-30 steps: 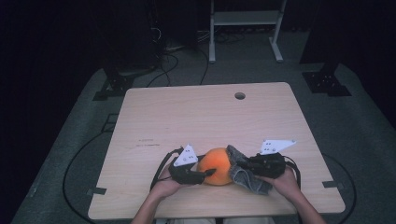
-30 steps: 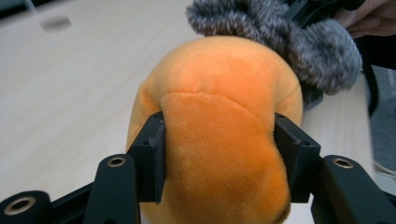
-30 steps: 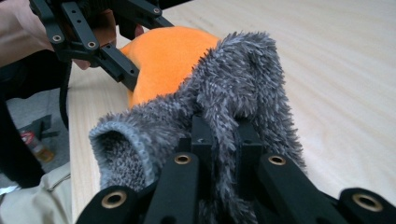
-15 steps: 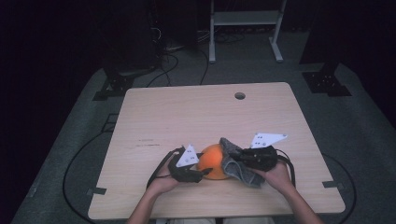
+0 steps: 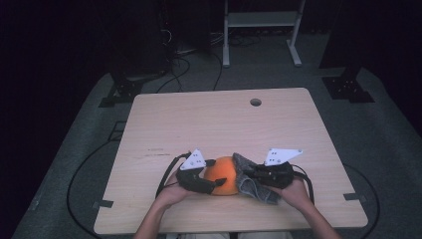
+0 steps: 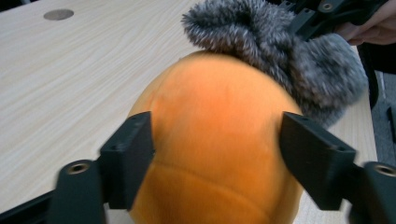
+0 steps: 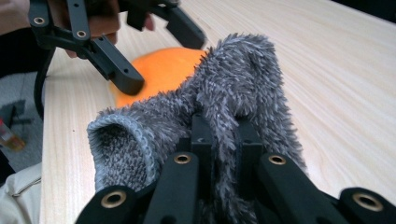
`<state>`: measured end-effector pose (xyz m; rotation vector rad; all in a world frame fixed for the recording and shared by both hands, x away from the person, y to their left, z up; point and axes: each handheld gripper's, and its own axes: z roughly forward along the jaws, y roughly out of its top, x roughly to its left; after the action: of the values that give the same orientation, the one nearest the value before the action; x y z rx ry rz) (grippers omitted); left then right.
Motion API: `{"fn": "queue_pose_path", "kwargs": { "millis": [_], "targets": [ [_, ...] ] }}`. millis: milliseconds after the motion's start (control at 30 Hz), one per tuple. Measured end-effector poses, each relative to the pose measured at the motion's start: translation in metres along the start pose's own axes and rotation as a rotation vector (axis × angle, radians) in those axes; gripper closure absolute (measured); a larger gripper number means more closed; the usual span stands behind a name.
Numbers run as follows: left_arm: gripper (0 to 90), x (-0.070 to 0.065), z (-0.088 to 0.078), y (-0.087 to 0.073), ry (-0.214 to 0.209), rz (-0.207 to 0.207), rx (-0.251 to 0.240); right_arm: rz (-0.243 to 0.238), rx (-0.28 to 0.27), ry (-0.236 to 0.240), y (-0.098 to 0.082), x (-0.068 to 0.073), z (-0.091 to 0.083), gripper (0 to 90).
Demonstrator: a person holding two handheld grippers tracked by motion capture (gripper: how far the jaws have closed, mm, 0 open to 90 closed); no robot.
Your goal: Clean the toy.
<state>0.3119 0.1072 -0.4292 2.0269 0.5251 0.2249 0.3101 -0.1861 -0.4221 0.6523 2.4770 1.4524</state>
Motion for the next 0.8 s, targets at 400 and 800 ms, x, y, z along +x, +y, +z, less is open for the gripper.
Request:
{"fn": "queue_pose_path", "kwargs": {
  "millis": [400,800],
  "targets": [
    [29.8,-0.006,-0.004,-0.014,0.006,0.013,-0.01,0.086,0.037,-0.013,-0.022,-0.012,-0.017,81.5],
    [14.0,-0.008,-0.009,0.0,-0.02,0.011,-0.033,-0.008,0.031,0.056,-0.009,0.009,-0.002,81.4]
  ]
}}
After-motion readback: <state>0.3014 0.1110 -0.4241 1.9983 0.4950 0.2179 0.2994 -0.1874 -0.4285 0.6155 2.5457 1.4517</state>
